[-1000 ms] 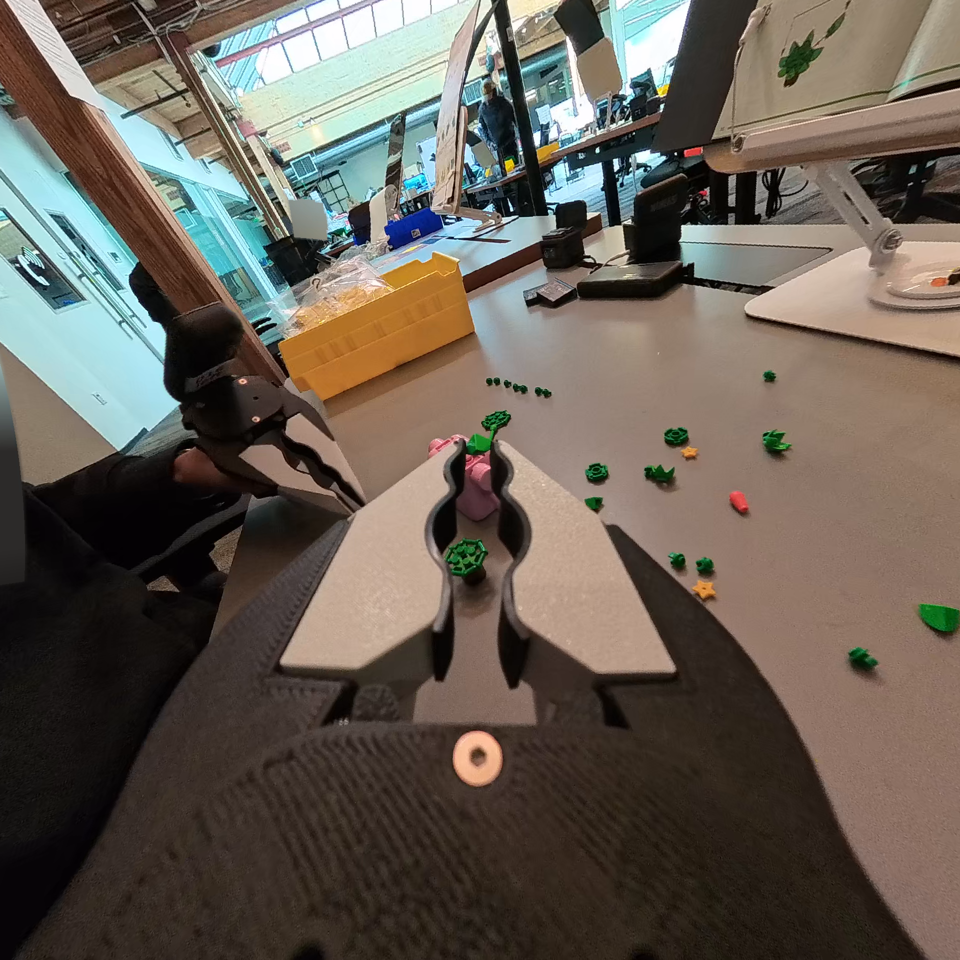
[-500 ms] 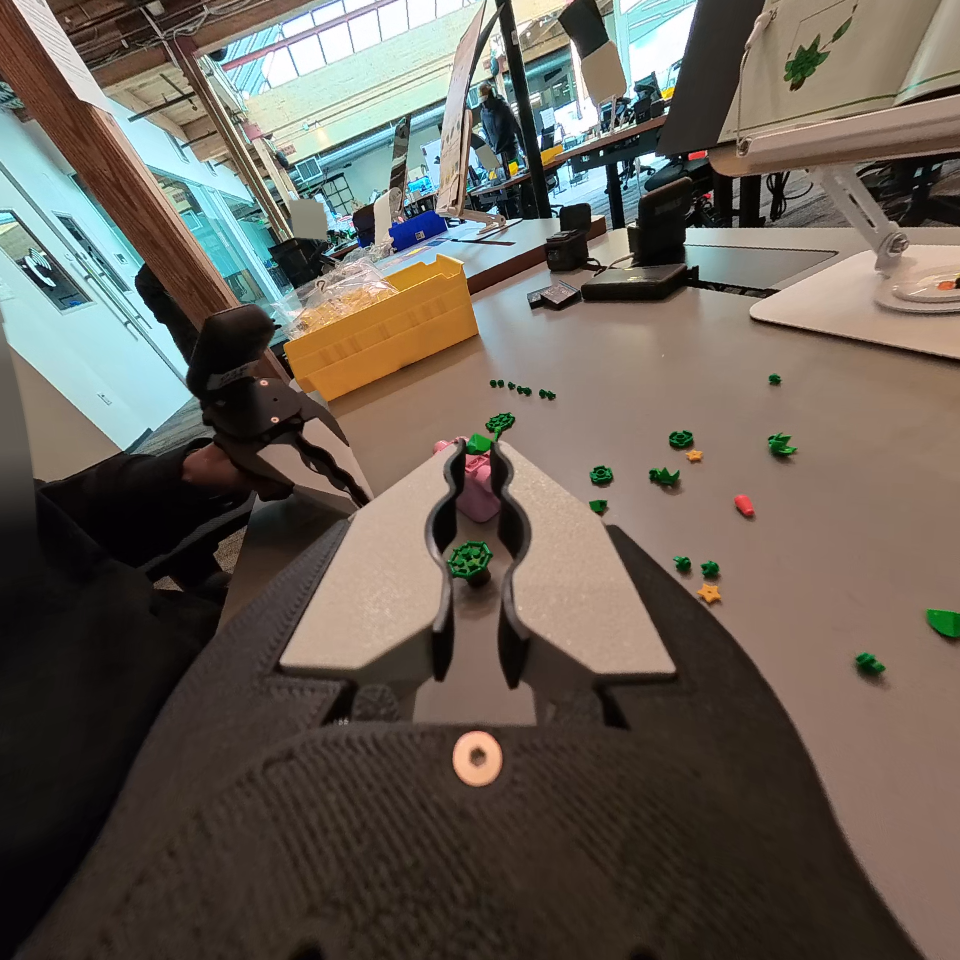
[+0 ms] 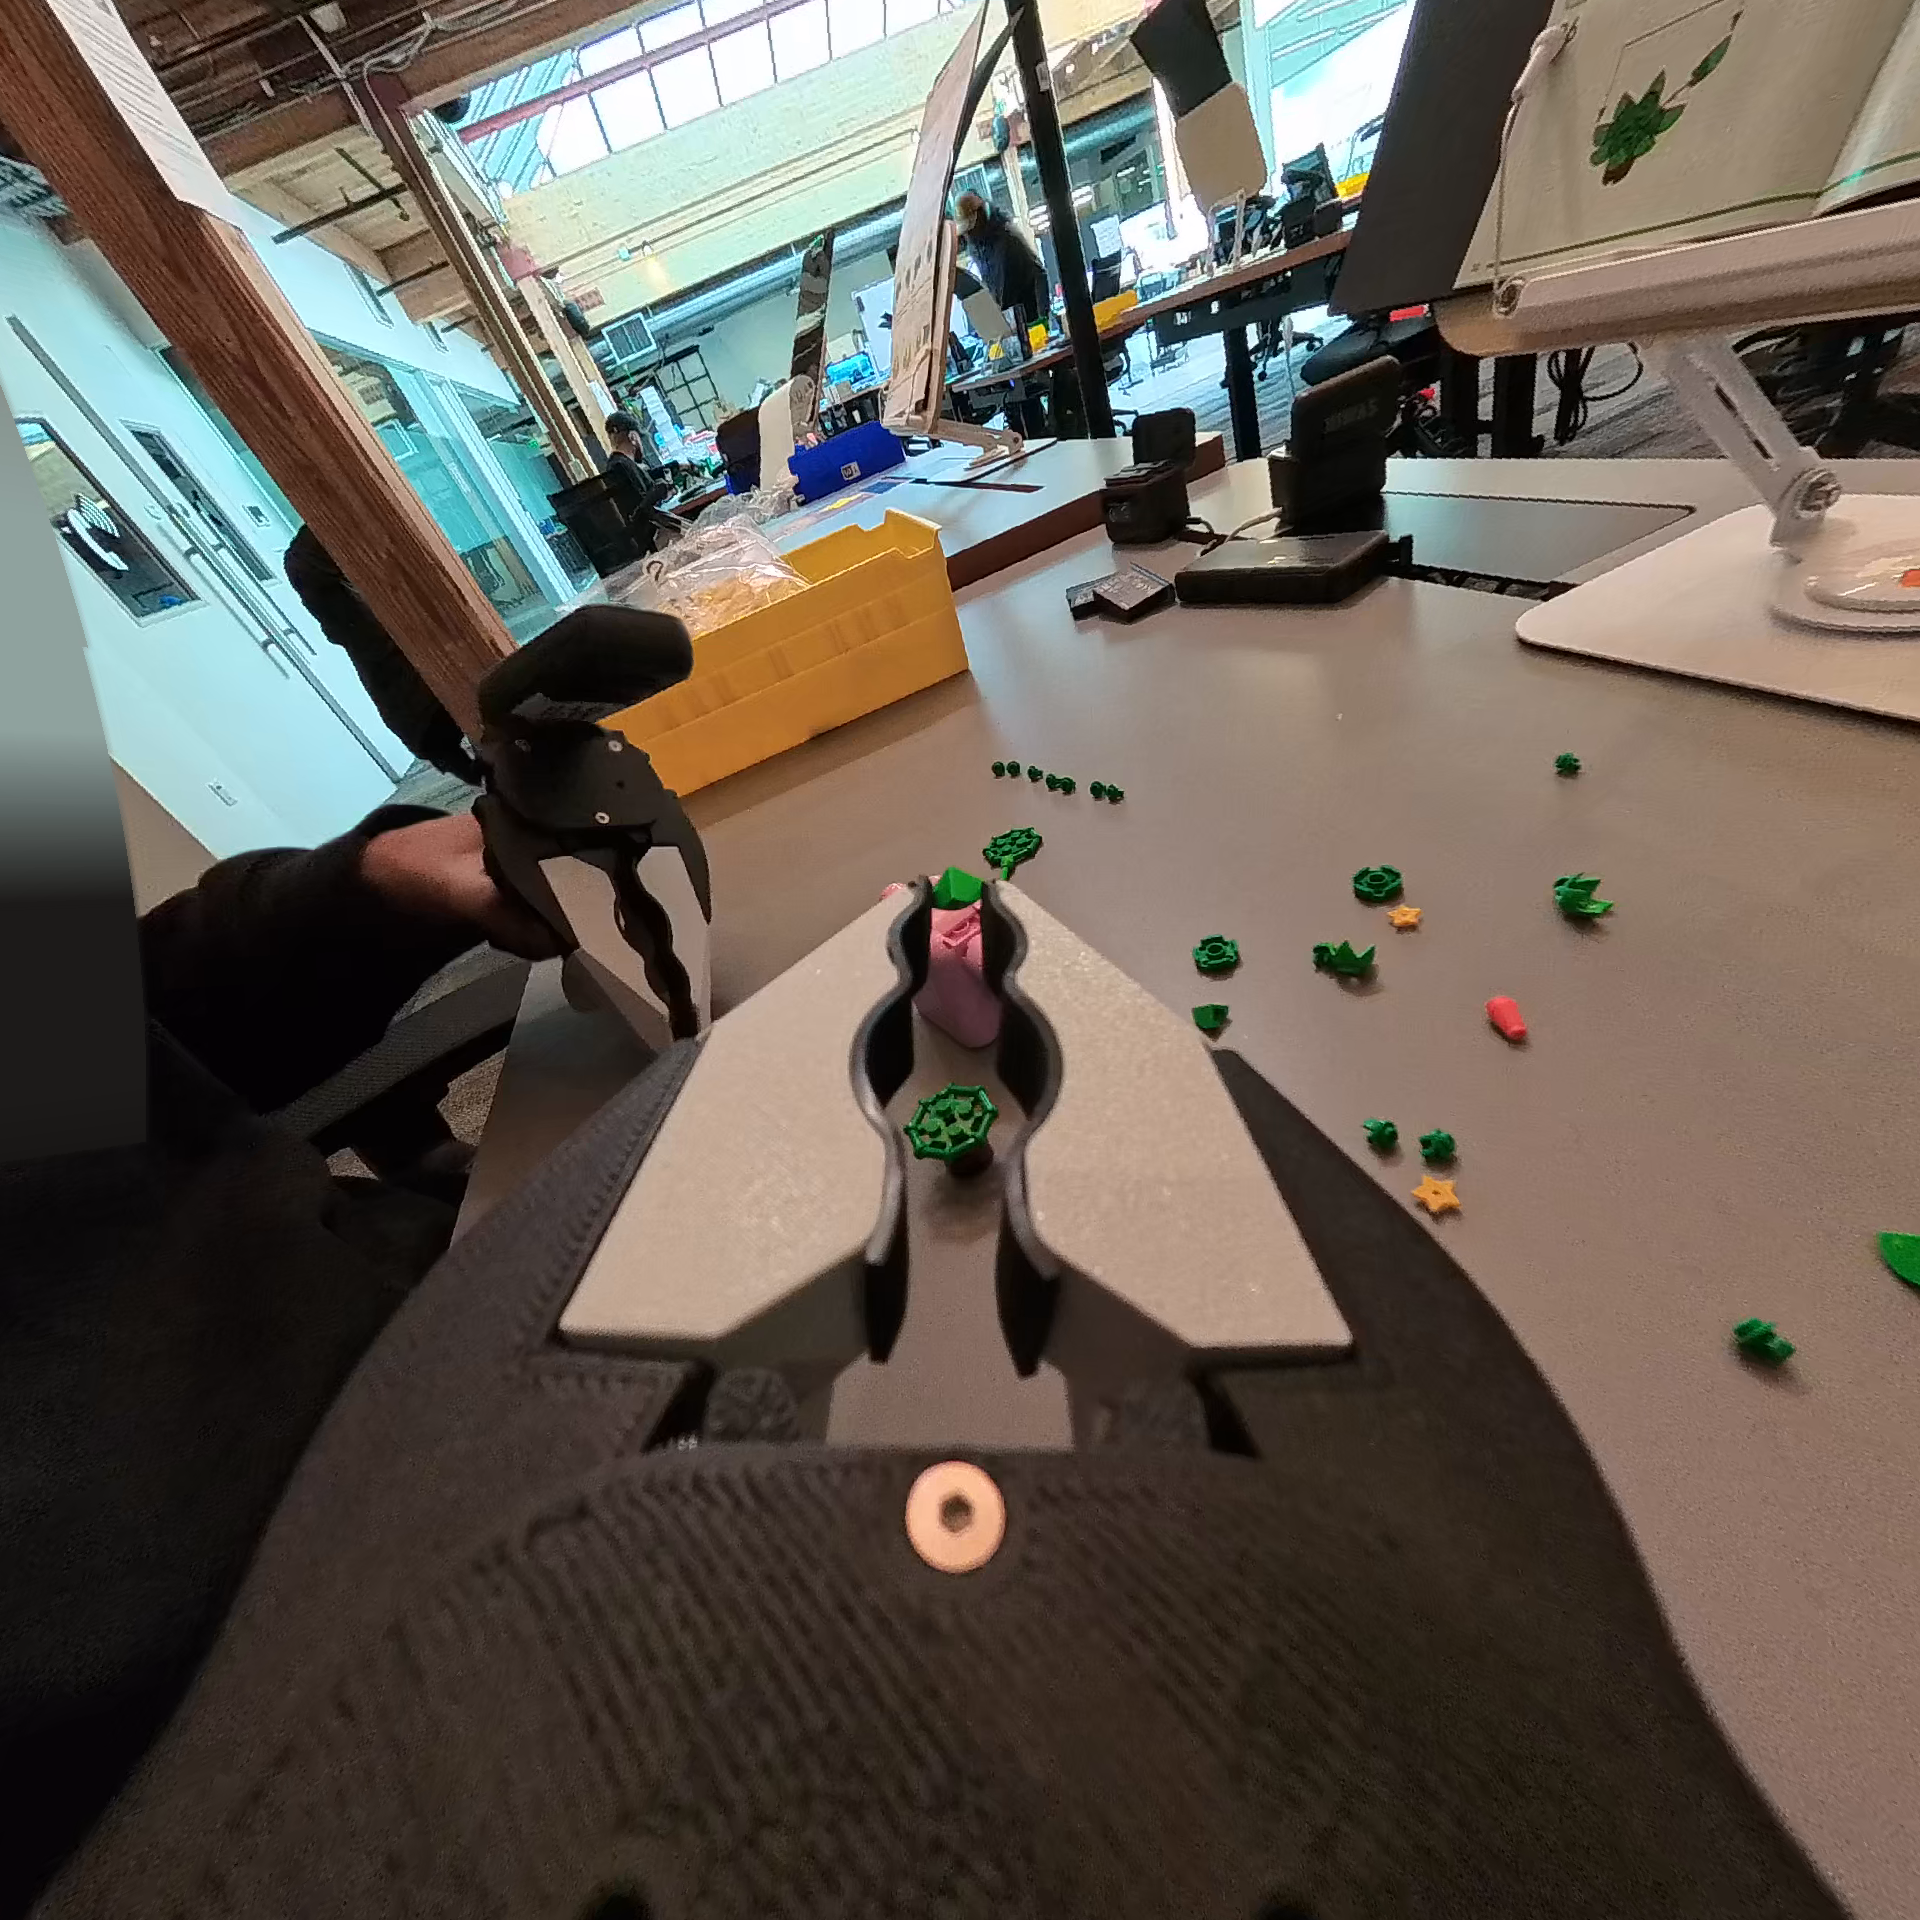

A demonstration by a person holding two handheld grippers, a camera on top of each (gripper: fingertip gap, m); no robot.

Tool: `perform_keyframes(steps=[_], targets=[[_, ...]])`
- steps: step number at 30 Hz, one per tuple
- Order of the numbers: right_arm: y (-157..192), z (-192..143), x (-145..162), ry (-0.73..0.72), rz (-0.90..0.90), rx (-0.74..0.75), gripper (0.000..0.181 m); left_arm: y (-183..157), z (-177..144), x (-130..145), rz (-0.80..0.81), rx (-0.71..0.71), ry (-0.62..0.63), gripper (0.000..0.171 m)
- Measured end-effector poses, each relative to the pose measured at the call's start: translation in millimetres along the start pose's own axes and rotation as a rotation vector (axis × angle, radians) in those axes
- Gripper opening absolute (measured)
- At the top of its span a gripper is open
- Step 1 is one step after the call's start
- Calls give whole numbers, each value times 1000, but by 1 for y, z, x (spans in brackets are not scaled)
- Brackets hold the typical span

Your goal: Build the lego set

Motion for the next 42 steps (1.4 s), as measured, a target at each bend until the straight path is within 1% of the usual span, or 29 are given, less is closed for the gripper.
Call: perform_keyframes(steps=[4, 9, 11, 12, 15, 19, 22, 25, 29, 31, 36, 42], targets=[[1, 0, 0, 2, 1, -3, 7, 5, -2, -2, 4, -25, 88, 1], [2, 0, 0, 3, -3, -6, 7, 14, 0, -13, 26, -32, 126, 3], [2, 0, 0, 2, -3, -5, 7, 17, 0, -19, 39, -43, 109, 7], [2, 0, 0, 1, -1, -6, 7, 19, -1, -23, 48, -57, 87, 9], [3, 0, -1, -2, 5, -12, 7, 22, -6, -31, 74, -100, 4, 8], [5, 1, 0, 2, 5, -20, 7, 17, -9, -27, 97, -129, -53, 4], [6, 3, 2, 8, 10, -27, 7, 15, -11, -25, 163, -219, -106, 2], [7, 5, 4, 15, 16, -34, 7, 11, -11, -27, 196, -270, -143, 3], [7, 6, 6, 22, 12, -31, 7, 19, -5, -23, 173, -300, -101, 5], [6, 5, 5, 20, 9, -26, 7, 24, -3, -22, 131, -296, -89, 6], [6, 2, 1, 5, 4, -22, 7, 21, -1, -23, 47, -217, -113, 12], [12, 3, 0, 6, -10, -34, 7, 20, 3, -27, 21, -204, -131, 12]])
Point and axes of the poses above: each gripper's, where its closed fingertips meet, z out along the fingers, x out of its underside, y = z × x across the jaws, the point moved 1 cm from there along -z, back along the fingers, and after that the axes turned 1 degree about -x, right-handed, at the moved point
